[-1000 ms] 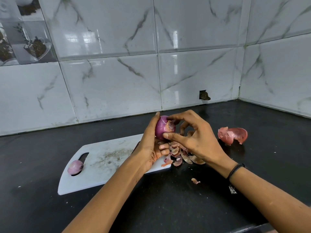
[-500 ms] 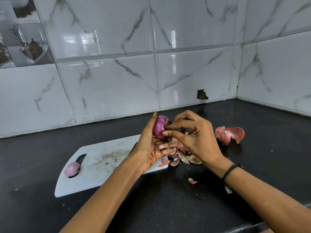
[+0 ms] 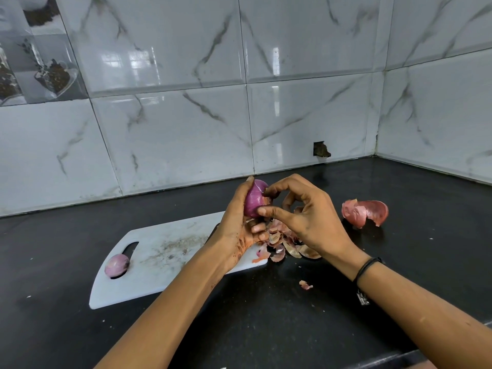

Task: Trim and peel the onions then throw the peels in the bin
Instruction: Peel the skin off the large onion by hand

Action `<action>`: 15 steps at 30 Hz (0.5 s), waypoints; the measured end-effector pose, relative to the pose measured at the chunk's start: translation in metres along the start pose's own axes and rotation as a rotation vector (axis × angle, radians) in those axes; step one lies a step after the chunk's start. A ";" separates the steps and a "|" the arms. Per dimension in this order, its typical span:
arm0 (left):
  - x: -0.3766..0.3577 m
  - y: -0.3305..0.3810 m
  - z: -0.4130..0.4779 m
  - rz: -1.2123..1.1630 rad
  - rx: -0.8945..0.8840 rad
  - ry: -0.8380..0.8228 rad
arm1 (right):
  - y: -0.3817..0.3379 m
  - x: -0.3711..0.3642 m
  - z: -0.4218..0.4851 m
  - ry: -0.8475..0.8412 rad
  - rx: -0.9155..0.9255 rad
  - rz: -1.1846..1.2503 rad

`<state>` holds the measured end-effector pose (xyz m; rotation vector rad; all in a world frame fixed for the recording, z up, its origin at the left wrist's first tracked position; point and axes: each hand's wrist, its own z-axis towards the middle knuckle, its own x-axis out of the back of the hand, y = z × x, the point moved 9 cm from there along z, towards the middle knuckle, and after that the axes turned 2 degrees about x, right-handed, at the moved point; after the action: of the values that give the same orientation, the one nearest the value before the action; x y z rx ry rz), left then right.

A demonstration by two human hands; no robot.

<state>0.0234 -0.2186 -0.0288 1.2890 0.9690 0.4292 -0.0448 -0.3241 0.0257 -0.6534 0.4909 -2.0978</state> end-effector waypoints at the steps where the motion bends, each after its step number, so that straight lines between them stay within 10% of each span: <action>1: 0.000 0.000 0.000 0.002 -0.001 0.002 | 0.001 -0.001 0.000 -0.006 -0.007 -0.006; 15: 0.000 -0.003 0.003 0.054 -0.029 0.010 | 0.009 -0.009 -0.002 -0.094 -0.048 -0.047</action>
<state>0.0249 -0.2215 -0.0314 1.2900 0.9348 0.4895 -0.0361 -0.3217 0.0165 -0.7950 0.4779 -2.0940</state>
